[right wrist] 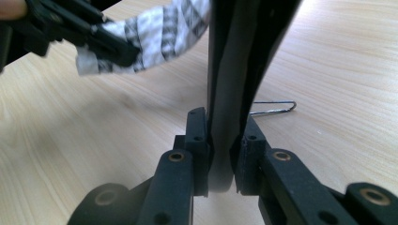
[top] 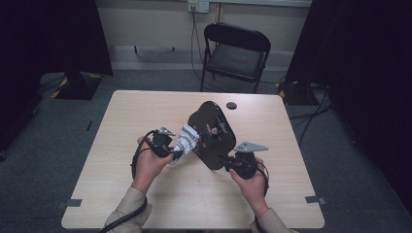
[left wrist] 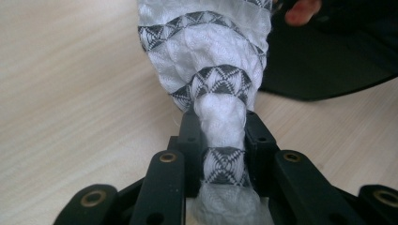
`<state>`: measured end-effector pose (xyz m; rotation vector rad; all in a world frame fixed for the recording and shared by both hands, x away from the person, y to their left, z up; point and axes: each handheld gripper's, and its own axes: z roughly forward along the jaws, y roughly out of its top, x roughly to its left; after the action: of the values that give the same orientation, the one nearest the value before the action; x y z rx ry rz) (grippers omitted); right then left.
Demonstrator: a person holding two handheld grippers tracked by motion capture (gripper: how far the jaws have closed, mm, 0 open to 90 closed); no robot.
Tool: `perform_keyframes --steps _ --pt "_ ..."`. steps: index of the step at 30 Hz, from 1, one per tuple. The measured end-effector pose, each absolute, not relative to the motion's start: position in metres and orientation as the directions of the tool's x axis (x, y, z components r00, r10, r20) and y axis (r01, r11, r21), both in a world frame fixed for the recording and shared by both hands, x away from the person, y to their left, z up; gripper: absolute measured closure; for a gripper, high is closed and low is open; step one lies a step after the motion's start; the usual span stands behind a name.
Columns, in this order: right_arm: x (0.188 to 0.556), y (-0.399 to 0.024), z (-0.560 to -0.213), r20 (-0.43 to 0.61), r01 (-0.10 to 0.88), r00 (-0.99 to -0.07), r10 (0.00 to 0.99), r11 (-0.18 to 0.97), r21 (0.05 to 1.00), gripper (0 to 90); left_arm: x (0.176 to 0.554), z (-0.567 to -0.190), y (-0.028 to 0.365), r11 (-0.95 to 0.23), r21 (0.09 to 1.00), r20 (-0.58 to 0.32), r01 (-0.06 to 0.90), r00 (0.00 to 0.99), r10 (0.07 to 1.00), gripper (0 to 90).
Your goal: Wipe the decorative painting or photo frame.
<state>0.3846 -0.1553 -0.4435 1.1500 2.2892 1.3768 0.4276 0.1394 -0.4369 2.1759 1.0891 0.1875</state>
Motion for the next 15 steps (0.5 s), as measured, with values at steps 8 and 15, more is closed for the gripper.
perform_keyframes --steps 8,15 --pt "0.385 -0.156 -0.443 0.191 0.508 -0.665 0.722 0.25 0.824 78.9 0.424 -0.46 0.136 -0.431 0.599 -0.169 0.676 0.632 0.757 73.3" --pt "0.385 -0.156 -0.444 0.192 0.508 -0.665 0.722 0.249 0.825 78.8 0.42 -0.474 0.133 -0.431 0.581 -0.178 0.69 0.625 0.76 73.4"
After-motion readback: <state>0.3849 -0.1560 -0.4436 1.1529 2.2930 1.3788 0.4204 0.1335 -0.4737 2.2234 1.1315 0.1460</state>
